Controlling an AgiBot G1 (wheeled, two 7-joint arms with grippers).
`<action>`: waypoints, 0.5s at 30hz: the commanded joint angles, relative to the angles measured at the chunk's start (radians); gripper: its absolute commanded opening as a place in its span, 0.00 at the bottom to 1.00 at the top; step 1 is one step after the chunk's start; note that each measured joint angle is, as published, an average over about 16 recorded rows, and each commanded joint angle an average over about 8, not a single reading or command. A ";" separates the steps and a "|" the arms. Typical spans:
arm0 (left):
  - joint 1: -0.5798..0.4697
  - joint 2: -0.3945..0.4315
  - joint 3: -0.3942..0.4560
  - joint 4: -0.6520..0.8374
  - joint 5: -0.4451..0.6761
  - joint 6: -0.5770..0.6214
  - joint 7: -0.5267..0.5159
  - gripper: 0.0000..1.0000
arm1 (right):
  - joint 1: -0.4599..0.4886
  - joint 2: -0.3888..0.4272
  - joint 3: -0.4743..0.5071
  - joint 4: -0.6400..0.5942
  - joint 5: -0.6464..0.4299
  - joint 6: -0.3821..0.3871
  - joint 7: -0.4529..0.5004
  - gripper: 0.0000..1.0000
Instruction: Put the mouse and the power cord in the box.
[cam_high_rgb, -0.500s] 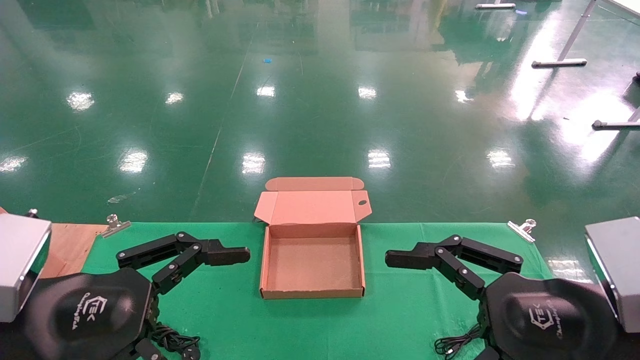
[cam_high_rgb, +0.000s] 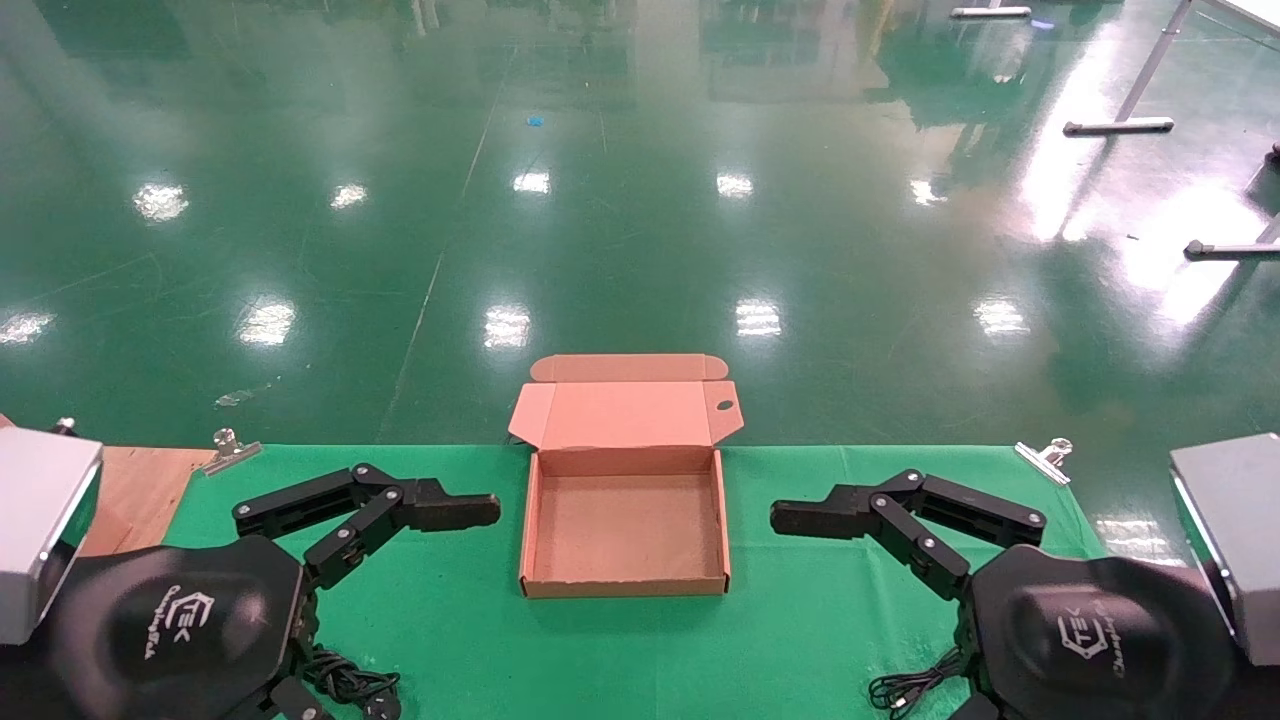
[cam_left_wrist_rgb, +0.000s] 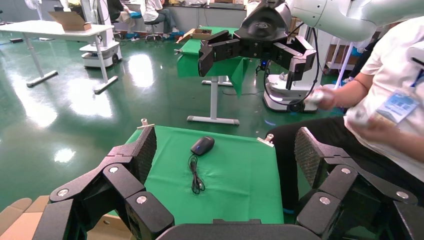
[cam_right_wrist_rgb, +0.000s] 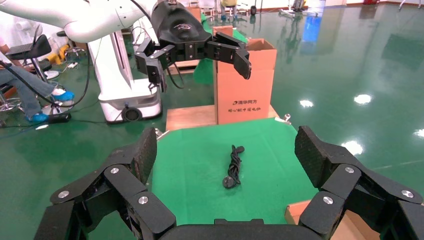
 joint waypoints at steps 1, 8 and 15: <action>0.000 0.000 0.000 0.000 0.000 0.000 0.000 1.00 | 0.000 0.000 0.000 0.000 0.000 0.000 0.000 1.00; 0.000 0.000 0.000 0.000 0.000 0.000 0.000 1.00 | 0.000 0.000 0.000 0.000 0.000 0.000 0.000 1.00; -0.009 0.004 0.021 0.005 0.043 0.013 0.012 1.00 | 0.018 -0.016 -0.023 -0.006 -0.059 -0.004 -0.028 1.00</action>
